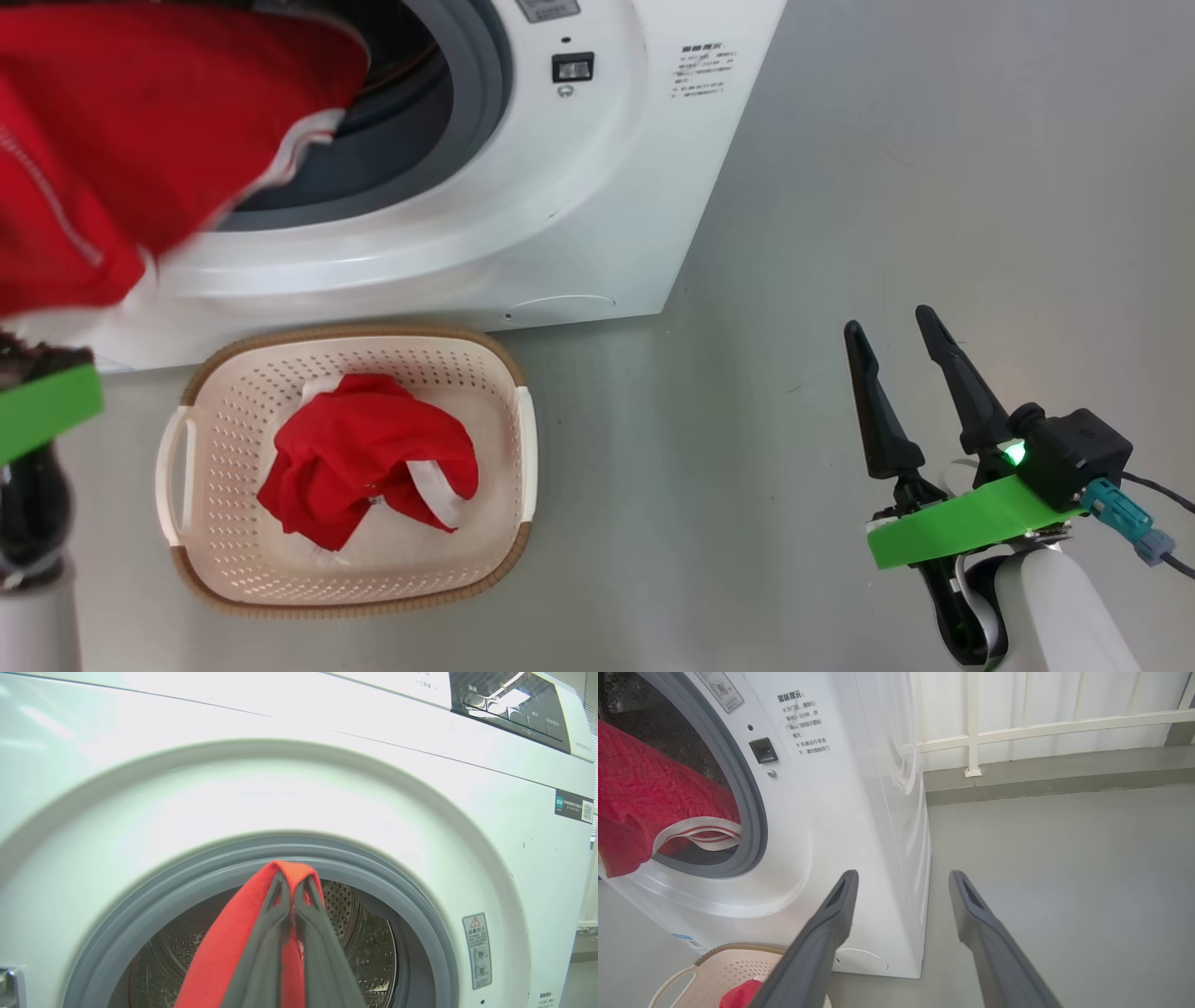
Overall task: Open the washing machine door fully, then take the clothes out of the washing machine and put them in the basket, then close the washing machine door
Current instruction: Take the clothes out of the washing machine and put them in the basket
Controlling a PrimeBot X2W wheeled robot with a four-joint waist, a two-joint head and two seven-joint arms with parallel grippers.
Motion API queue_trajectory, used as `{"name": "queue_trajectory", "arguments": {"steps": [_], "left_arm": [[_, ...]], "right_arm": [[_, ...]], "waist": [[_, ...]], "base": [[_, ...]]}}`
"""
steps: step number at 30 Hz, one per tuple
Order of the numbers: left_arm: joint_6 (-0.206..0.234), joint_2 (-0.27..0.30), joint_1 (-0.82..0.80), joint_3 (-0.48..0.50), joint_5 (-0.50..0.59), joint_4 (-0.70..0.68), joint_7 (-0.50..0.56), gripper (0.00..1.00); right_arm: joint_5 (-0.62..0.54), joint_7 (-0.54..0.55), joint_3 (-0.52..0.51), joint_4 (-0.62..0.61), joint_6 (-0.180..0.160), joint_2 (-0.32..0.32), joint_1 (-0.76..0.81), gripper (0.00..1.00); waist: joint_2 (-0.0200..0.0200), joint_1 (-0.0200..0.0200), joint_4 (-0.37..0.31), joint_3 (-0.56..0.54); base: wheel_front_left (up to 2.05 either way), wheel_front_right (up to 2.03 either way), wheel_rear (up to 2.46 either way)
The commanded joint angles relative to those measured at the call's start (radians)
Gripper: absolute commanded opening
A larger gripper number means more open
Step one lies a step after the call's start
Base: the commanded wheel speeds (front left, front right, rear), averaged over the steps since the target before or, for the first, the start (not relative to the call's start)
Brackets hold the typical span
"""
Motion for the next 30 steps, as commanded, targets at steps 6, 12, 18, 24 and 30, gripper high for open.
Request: {"name": "queue_trajectory", "arguments": {"steps": [6, 12, 18, 24, 30], "left_arm": [[-0.003, 0.010, 0.098, 0.064, 0.017, -0.176, -0.004, 0.00], [-0.003, 0.005, 0.200, 0.030, 0.024, -0.157, -0.004, 0.00], [-0.003, 0.007, 0.283, 0.005, -0.005, 0.028, -0.004, 0.00], [-0.003, 0.031, 0.263, -0.066, 0.006, 0.249, -0.004, 0.00], [-0.003, 0.041, 0.190, -0.167, 0.035, 0.470, -0.004, 0.00]], "right_arm": [[-0.009, -0.005, 0.023, -0.022, 0.002, 0.003, 0.019, 1.00], [-0.007, -0.005, 0.027, -0.023, 0.002, 0.003, 0.014, 1.00], [-0.004, -0.005, 0.031, -0.026, 0.002, 0.003, 0.002, 1.00], [-0.005, -0.005, 0.030, -0.033, 0.002, 0.003, -0.013, 1.00], [0.001, -0.005, 0.039, -0.040, 0.002, 0.003, -0.029, 1.00]], "waist": [[-0.0001, -0.0001, 0.005, 0.001], [-0.0001, -0.0001, 0.004, 0.013], [-0.0001, -0.0001, -0.003, 0.035], [-0.0001, -0.0001, -0.011, 0.068], [-0.0001, -0.0001, -0.024, 0.102]], "base": [[0.00, 0.00, 0.00], [0.00, 0.00, 0.00], [0.00, 0.00, 0.00], [0.00, 0.00, 0.00], [0.00, 0.00, 0.00]]}}
